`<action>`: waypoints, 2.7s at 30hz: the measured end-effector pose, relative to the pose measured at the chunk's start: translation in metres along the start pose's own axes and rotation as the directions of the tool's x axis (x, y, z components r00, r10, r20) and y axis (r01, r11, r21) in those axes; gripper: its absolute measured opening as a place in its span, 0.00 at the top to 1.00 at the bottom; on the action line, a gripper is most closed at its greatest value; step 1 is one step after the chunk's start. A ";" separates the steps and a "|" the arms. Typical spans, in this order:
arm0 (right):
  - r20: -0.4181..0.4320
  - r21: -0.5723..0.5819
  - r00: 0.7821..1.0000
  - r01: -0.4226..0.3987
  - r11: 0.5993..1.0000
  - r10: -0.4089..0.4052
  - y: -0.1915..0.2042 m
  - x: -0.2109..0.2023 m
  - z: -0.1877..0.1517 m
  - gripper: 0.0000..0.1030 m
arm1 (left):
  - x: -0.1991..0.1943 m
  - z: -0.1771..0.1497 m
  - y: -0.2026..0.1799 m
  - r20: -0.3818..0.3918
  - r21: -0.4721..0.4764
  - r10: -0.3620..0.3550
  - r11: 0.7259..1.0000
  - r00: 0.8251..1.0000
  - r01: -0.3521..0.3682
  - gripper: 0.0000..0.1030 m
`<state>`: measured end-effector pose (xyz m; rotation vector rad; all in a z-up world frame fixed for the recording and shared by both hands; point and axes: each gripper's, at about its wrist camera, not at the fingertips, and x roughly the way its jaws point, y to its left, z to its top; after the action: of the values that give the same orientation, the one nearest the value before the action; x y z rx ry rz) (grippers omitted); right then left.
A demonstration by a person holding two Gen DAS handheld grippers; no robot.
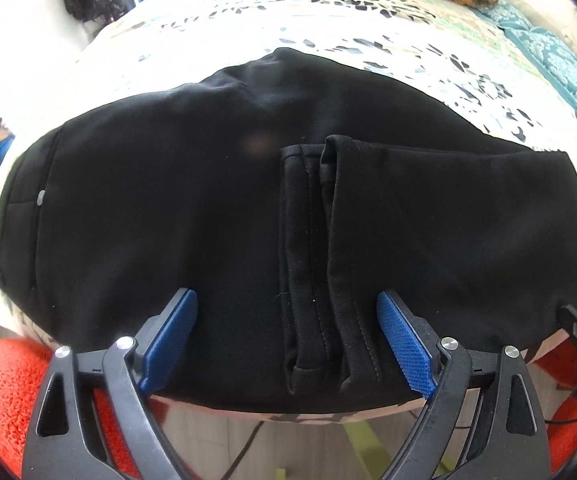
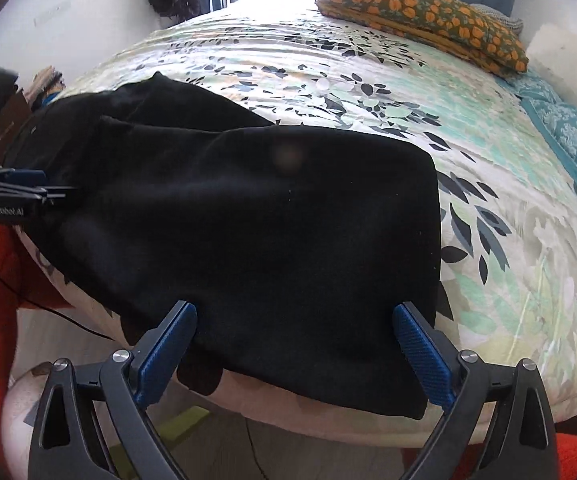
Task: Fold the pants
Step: 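Open the left tool and lift it off the folded trousers, then lower the left tool onto the trouser waistband edge and close on it, then lift the waistband edge with the left tool and fold it over the legs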
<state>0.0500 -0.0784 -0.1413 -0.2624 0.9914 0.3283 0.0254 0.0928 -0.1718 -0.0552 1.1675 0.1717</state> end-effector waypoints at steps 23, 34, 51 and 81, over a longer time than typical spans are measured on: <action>0.052 -0.045 0.990 -0.126 0.991 0.129 0.045 0.007 0.020 0.01 | -0.043 0.023 0.222 0.207 -0.408 -0.043 0.904 0.977 0.126 0.08; 0.003 -0.023 0.990 -0.139 0.990 0.139 0.044 0.021 0.018 0.00 | 0.045 0.047 0.316 0.034 -0.467 -0.084 0.879 0.996 0.090 0.01; 0.053 0.031 0.984 -0.174 0.984 0.172 0.031 0.009 0.023 0.01 | 0.021 0.042 0.314 0.021 -0.517 -0.341 0.801 0.940 0.302 0.87; 0.147 0.307 0.707 -0.698 0.647 0.692 -0.005 0.024 0.028 0.00 | -0.042 0.061 -0.053 -0.024 -0.133 -0.676 0.732 0.737 0.668 0.35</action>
<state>0.0859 -0.0692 -0.1470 0.4749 1.0870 0.8540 0.0739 0.0446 -0.1119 -0.5914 1.1392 -0.4190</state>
